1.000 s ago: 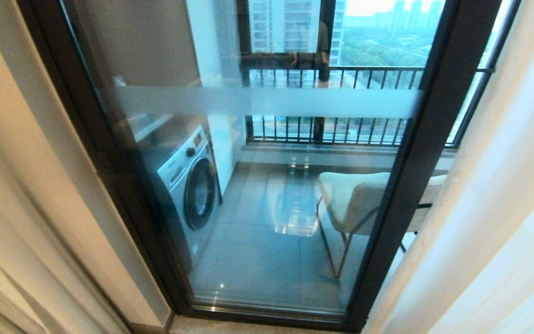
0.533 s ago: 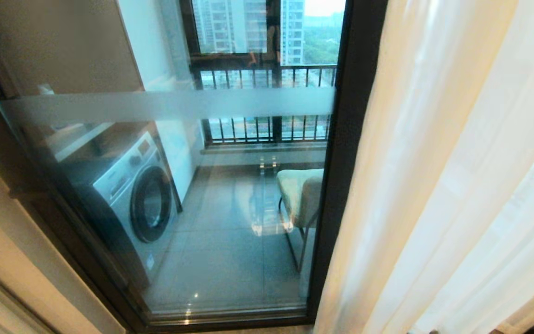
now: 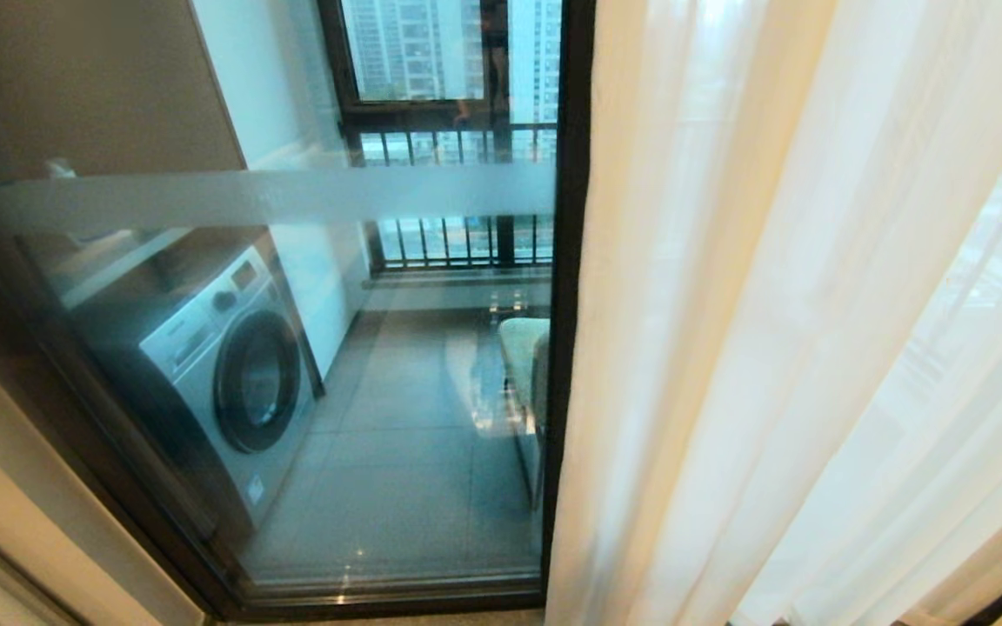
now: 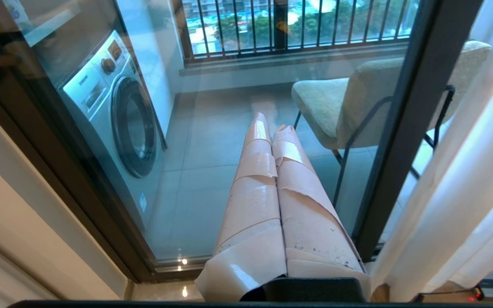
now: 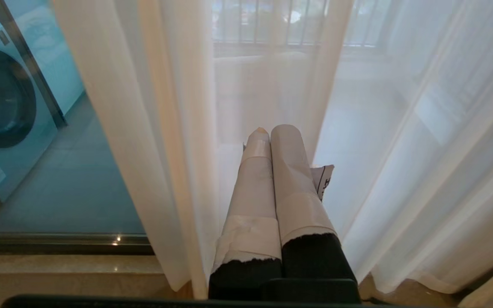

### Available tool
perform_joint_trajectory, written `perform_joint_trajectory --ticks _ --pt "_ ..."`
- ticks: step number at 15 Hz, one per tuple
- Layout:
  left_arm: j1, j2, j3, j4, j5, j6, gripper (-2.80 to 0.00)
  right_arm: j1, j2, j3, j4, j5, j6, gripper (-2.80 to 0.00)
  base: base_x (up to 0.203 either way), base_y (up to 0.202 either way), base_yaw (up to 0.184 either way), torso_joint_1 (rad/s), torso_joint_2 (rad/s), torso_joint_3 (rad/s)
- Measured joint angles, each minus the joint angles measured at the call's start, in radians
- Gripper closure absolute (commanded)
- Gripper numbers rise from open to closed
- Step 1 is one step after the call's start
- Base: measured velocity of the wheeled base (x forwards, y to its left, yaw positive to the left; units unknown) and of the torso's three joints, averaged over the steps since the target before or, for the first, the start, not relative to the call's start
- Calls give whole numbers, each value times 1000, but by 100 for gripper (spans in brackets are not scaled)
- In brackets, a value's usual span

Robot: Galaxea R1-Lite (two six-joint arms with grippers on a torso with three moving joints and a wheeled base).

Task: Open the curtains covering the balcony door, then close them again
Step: Pull the inner curtains open on both sides

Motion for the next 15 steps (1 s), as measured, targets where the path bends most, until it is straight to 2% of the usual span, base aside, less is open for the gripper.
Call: perform_joint_trajectory --ticks 4,15 --pt "0 0 0 0 0 0 0 0 0 0 0 0 6 0 0 -154 16 5 2 2" --pt "0 0 0 1 0 0 0 0 0 0 1 2 3 0 0 0 0 0 0 0"
